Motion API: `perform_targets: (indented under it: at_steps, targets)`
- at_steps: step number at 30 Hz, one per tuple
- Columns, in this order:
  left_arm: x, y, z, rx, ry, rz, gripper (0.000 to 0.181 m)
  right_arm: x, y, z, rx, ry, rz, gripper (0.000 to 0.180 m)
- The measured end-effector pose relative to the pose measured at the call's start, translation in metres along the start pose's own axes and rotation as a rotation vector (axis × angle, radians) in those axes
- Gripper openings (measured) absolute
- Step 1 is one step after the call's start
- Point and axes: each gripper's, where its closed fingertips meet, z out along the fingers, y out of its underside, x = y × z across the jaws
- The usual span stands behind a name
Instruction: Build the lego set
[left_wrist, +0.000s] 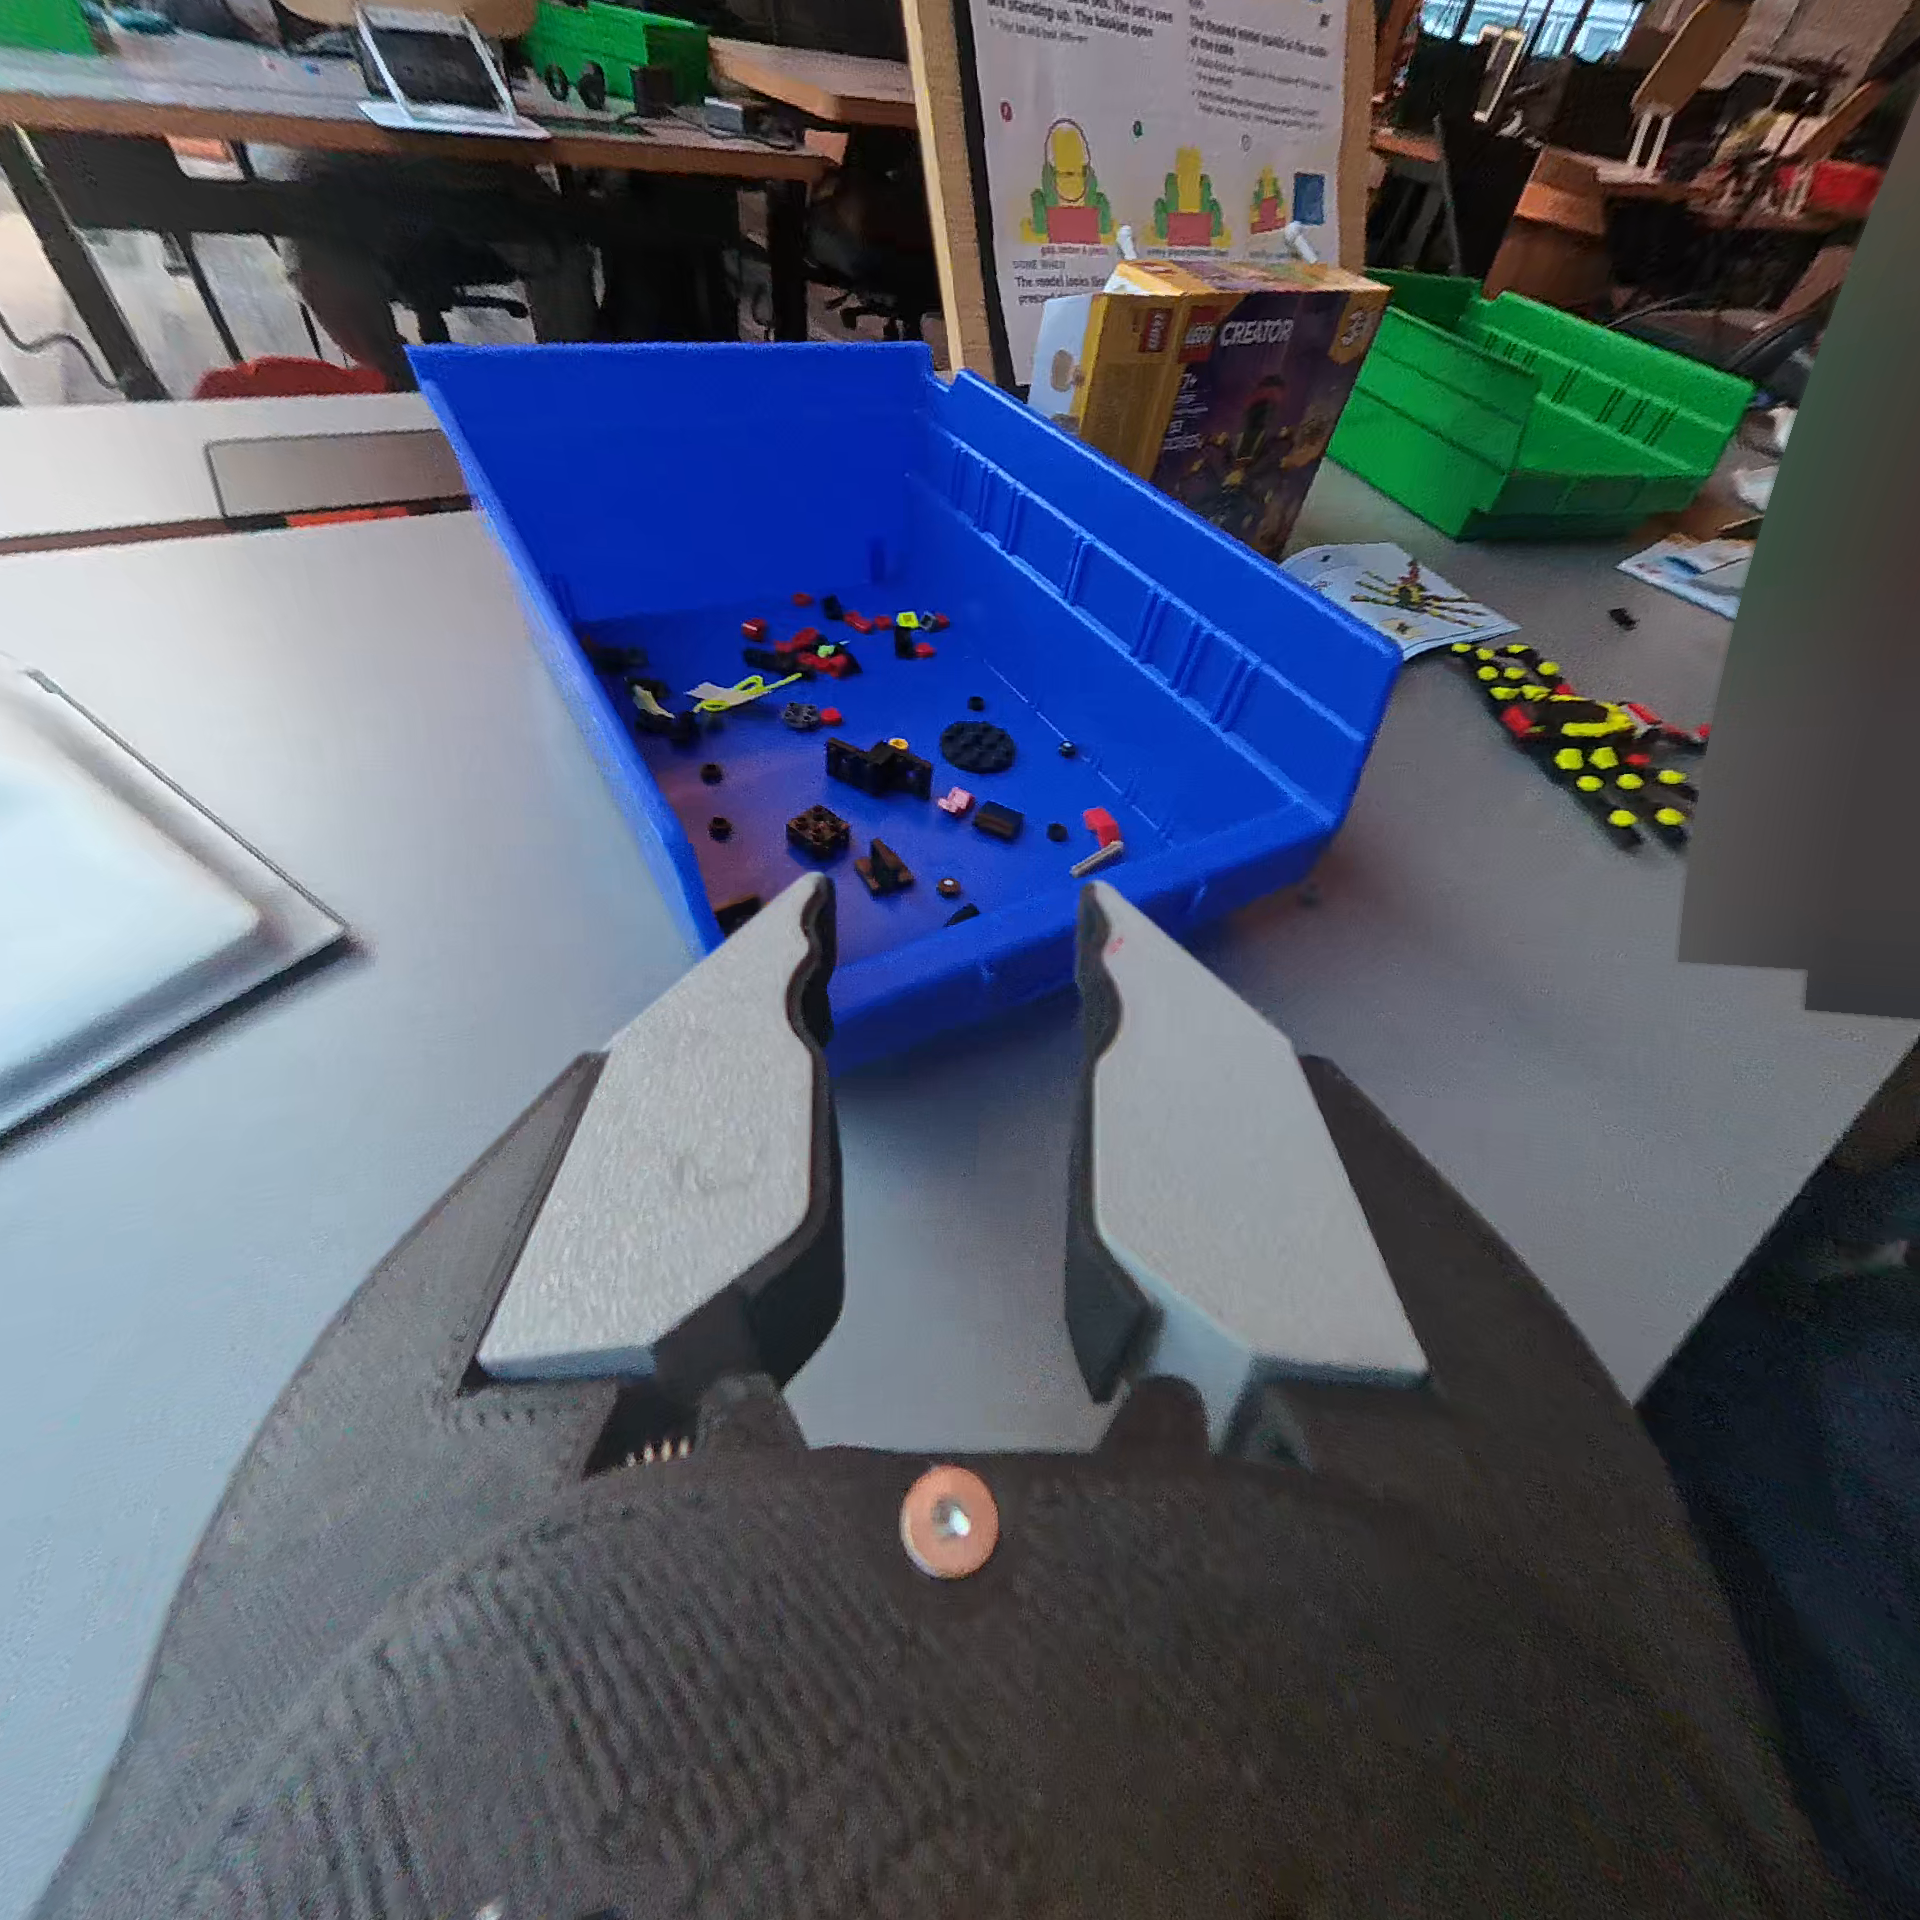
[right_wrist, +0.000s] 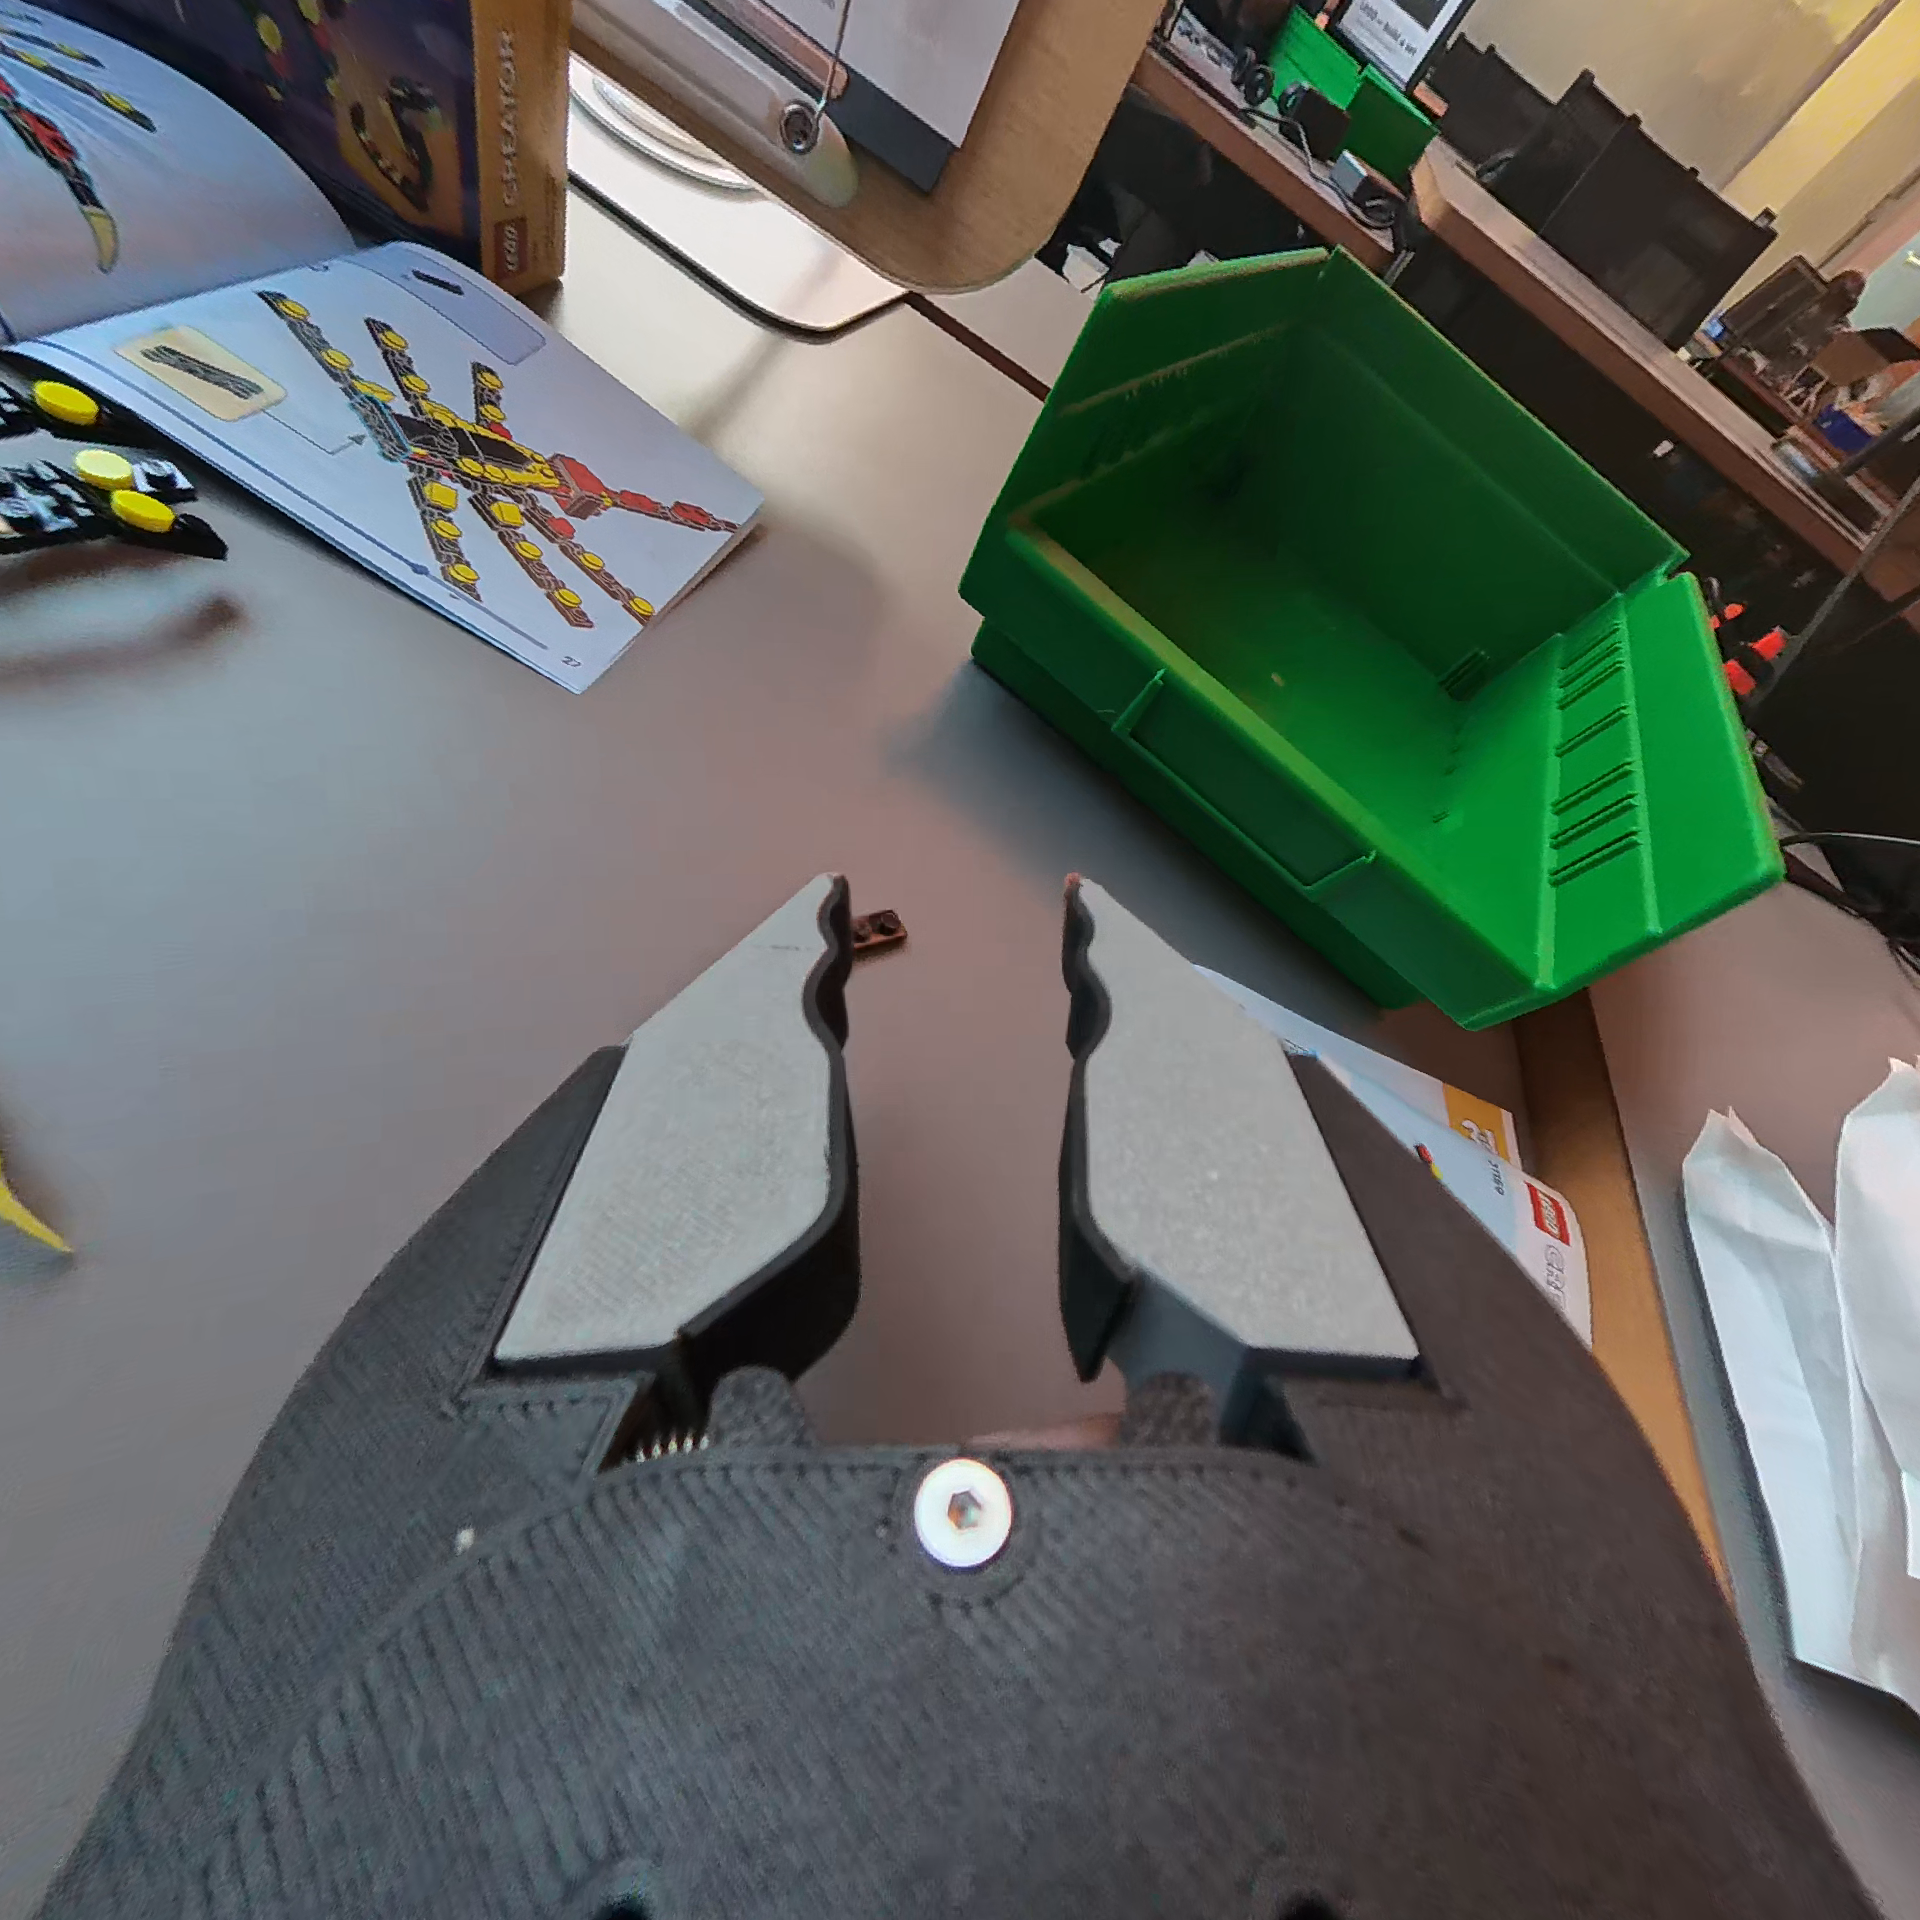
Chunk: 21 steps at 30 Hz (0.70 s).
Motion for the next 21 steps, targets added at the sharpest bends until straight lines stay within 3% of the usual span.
perform_targets:
  at_steps: [1, 11, 16, 21]
  targets:
    - [0.001, 0.001, -0.002, -0.003, 0.001, -0.03, 0.045, -0.002, -0.002, -0.001, 0.009, -0.009, 0.001, 0.038]
    - [0.023, 0.016, -0.025, 0.001, 0.035, -0.175, 0.046, -0.018, -0.012, -0.008, 0.074, -0.087, -0.008, 0.039]
    - [0.009, 0.019, -0.021, 0.023, 0.009, -0.162, 0.047, -0.019, -0.011, -0.007, 0.063, -0.091, 0.001, 0.038]
    - [-0.015, 0.006, -0.017, 0.039, 0.046, -0.129, 0.06, -0.003, -0.011, -0.004, 0.065, -0.002, -0.013, 0.033]
